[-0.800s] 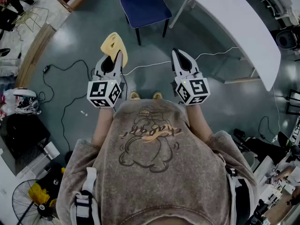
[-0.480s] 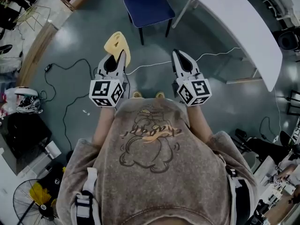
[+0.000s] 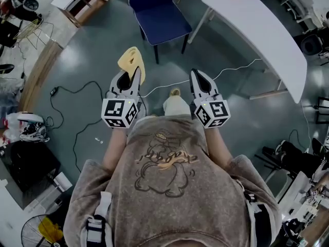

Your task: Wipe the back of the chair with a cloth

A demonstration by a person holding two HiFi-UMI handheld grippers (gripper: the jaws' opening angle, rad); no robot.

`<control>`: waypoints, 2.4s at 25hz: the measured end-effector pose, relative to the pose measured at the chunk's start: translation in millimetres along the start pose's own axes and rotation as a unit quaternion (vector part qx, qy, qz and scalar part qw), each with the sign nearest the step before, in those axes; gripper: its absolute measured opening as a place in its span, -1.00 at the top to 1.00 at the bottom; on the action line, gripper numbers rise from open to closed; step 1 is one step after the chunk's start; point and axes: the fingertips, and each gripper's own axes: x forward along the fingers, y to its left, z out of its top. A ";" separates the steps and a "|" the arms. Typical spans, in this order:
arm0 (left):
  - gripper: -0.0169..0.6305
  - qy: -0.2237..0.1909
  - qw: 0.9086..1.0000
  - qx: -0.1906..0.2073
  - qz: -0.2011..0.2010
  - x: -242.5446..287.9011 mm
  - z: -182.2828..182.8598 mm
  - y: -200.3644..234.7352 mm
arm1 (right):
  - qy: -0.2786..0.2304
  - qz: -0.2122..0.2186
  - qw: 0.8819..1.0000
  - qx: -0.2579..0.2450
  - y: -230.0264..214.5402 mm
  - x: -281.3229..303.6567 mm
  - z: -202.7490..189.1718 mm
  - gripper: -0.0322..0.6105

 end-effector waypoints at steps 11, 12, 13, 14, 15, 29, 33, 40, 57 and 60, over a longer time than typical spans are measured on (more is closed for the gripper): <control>0.77 -0.017 1.000 0.005 -0.014 74.0 17.9 31.1 | -0.004 0.000 1.000 -0.005 -33.9 74.5 10.4 0.82; 0.77 -0.016 1.000 0.004 -0.013 83.0 19.5 36.1 | -0.004 0.001 1.000 -0.005 -38.2 85.3 12.0 0.82; 0.77 -0.015 1.000 0.004 -0.012 92.1 21.0 41.0 | -0.003 0.001 1.000 -0.006 -42.9 95.9 13.6 0.82; 0.77 -0.014 1.000 0.003 -0.011 101.5 22.3 45.3 | -0.001 0.002 1.000 -0.007 -48.2 106.0 15.2 0.82; 0.77 -0.013 1.000 0.002 -0.011 111.5 23.4 49.2 | 0.000 0.003 1.000 -0.009 -54.3 115.7 17.0 0.82; 0.77 -0.013 1.000 -0.016 0.021 296.1 73.7 108.2 | 0.028 0.049 0.998 -0.016 -169.1 287.4 66.5 0.82; 0.77 -0.022 0.999 -0.022 0.036 342.3 93.8 124.2 | 0.027 0.060 0.998 -0.022 -200.8 329.5 90.0 0.82; 0.77 -0.025 0.998 -0.023 0.057 413.5 109.3 140.1 | 0.034 0.076 0.996 -0.017 -254.0 387.6 103.6 0.82; 0.77 -0.005 0.999 -0.031 0.044 468.3 119.3 213.8 | 0.035 0.061 0.998 -0.004 -255.3 476.3 108.0 0.82; 0.77 -0.002 0.999 -0.033 0.032 475.4 116.4 227.0 | 0.037 0.054 0.998 -0.011 -251.8 489.7 105.7 0.82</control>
